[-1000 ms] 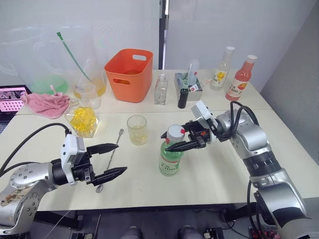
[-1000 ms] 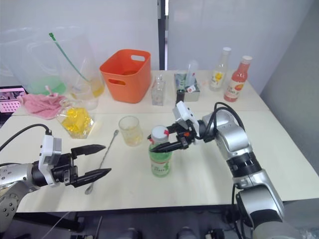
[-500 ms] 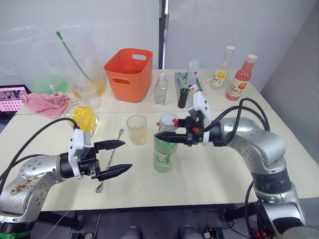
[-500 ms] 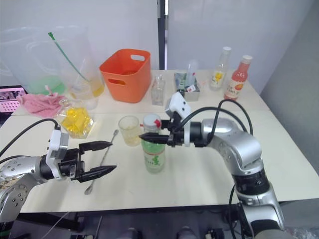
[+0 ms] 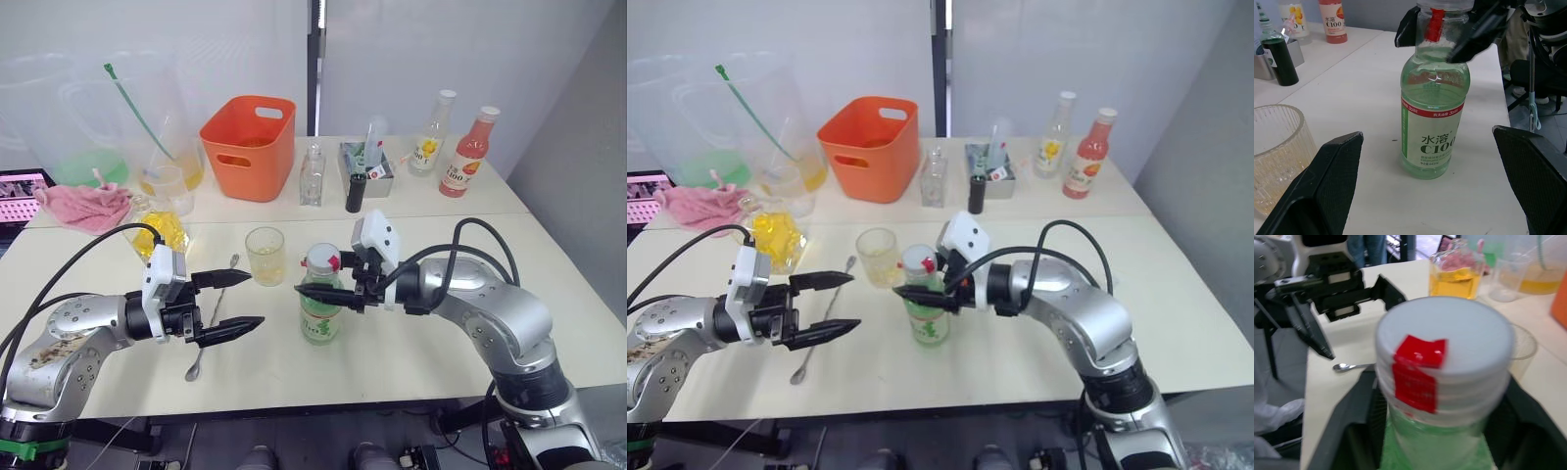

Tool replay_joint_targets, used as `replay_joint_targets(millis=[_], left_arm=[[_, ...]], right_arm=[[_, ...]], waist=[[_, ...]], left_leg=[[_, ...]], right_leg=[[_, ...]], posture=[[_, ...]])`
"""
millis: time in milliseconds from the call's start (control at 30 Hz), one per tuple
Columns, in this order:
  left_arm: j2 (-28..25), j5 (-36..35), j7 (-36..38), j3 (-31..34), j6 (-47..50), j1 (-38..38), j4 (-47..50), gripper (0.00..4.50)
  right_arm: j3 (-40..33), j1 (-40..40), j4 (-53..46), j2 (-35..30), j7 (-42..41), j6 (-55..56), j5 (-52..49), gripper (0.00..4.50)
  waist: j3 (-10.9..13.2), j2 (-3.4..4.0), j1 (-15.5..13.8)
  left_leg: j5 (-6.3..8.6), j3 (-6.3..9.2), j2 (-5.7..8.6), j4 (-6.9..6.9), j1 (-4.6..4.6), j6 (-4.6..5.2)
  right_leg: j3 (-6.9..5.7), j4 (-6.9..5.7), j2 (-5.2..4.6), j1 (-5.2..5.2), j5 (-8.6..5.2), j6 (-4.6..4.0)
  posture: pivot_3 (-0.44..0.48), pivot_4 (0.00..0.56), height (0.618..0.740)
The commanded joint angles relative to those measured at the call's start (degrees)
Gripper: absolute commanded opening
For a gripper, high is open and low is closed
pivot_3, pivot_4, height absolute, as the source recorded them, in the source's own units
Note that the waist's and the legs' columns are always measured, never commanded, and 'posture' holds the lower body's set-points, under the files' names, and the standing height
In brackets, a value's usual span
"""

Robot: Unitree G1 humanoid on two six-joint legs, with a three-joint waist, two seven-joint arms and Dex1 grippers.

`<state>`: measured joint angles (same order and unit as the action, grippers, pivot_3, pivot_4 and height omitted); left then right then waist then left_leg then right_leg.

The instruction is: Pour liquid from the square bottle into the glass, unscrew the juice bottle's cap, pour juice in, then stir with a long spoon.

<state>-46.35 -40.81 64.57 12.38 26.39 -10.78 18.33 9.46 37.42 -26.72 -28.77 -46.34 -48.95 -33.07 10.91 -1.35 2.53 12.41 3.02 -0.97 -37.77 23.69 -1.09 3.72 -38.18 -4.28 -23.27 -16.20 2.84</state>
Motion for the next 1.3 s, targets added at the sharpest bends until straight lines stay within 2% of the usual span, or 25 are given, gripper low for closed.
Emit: replay_joint_targets(millis=[33,67,200,300,467,600,700,800,933,1100,1300], left_arm=[[-0.6,-0.5,0.6,0.2,-0.2,-1.1,1.4,4.5],[-0.6,-0.5,0.6,0.1,-0.2,-1.2,1.4,4.5],[-0.4,-0.7,1.2,-0.5,0.0,-2.1,1.2,4.5],[-0.3,-0.9,2.5,-2.3,0.6,-5.3,-0.3,4.5],[0.7,-0.5,3.5,-4.5,0.5,-9.4,-2.3,4.5],[1.6,-0.4,5.0,-6.1,0.5,-12.6,-4.7,4.5],[2.7,0.0,6.2,-7.9,0.3,-15.1,-6.5,4.5],[3.8,0.2,6.9,-8.9,0.2,-16.9,-7.8,4.5],[7.5,0.8,6.9,-11.7,0.1,-21.5,-10.3,4.5],[11.0,2.0,6.0,-14.3,0.6,-25.1,-11.9,4.5],[14.4,3.9,4.7,-17.0,1.6,-27.5,-13.6,4.5]], right_arm=[[-3.3,2.9,-1.0,-3.4,-3.9,0.7,-2.7,4.22],[-3.6,3.2,-0.8,-4.1,-4.4,1.0,-3.0,4.48],[-7.2,3.3,0.8,-8.6,-9.6,4.1,-4.3,4.48],[-17.7,7.9,2.9,-10.0,-9.9,1.7,-13.9,4.48],[-25.7,8.2,4.5,-13.8,-8.3,-2.1,-21.8,4.48],[-34.4,-5.3,1.3,-19.4,-11.3,0.6,-21.4,4.48],[-40.6,-17.1,-2.8,-19.9,-11.3,2.3,-21.3,4.48],[-43.7,-26.1,-5.4,-18.8,-9.8,4.3,-19.3,4.48],[-46.1,-39.3,-11.9,-13.6,-6.2,8.2,-16.4,4.48],[-44.7,-45.1,-16.1,-11.2,-2.7,10.5,-16.2,4.48],[-42.6,-47.3,-17.8,-11.5,0.1,12.3,-15.5,4.48]], waist=[[0.0,0.0,0.0],[0.0,0.0,-0.1],[0.0,-0.01,-0.1],[0.0,-0.01,-0.5],[0.0,-0.03,-0.5],[0.0,-0.08,-1.4],[0.0,-0.07,-1.7],[0.0,-0.06,-1.6],[-0.1,-0.13,-1.7],[-0.1,-0.14,-1.3],[-0.1,-0.13,-1.5]], left_leg=[[0.0,-0.01,0.01,0.0,0.01,0.0],[0.0,-0.01,0.01,0.0,0.02,0.0],[0.0,0.0,0.01,0.0,0.0,0.0],[0.0,-0.01,0.03,-0.03,0.03,0.0],[0.0,0.03,0.0,-0.01,-0.03,0.02],[0.01,0.01,0.04,-0.03,0.07,0.03],[0.01,-0.05,0.07,-0.04,0.08,0.04],[0.0,-0.06,0.05,-0.06,0.06,0.03],[-0.03,-0.02,0.01,-0.08,0.02,0.08],[-0.07,-0.09,0.06,-0.1,-0.02,0.08],[-0.07,-0.06,0.06,-0.09,-0.08,0.08]], right_leg=[[0.0,0.0,-0.01,-0.01,0.0,0.0],[0.0,0.03,-0.01,-0.01,0.0,0.0],[-0.01,0.07,-0.01,0.04,0.0,0.0],[-0.01,0.11,-0.04,0.07,0.0,0.01],[-0.03,0.1,0.01,0.13,0.0,0.01],[-0.05,0.13,-0.04,0.11,0.0,0.01],[0.0,0.12,-0.05,0.09,-0.01,0.03],[0.01,0.12,-0.02,0.12,-0.01,0.03],[0.05,0.13,0.09,0.22,-0.01,0.04],[0.15,0.13,0.05,0.22,-0.03,0.07],[0.15,0.13,0.09,0.29,-0.03,0.08]], posture=[[0.0,0.15,0.74],[0.0,0.15,0.74],[0.0,0.15,0.74],[0.0,0.15,0.74],[0.0,0.15,0.74],[0.0,0.15,0.74],[0.0,0.15,0.74],[0.0,0.15,0.74],[0.0,0.15,0.74],[0.0,0.15,0.74],[0.0,0.15,0.74]])
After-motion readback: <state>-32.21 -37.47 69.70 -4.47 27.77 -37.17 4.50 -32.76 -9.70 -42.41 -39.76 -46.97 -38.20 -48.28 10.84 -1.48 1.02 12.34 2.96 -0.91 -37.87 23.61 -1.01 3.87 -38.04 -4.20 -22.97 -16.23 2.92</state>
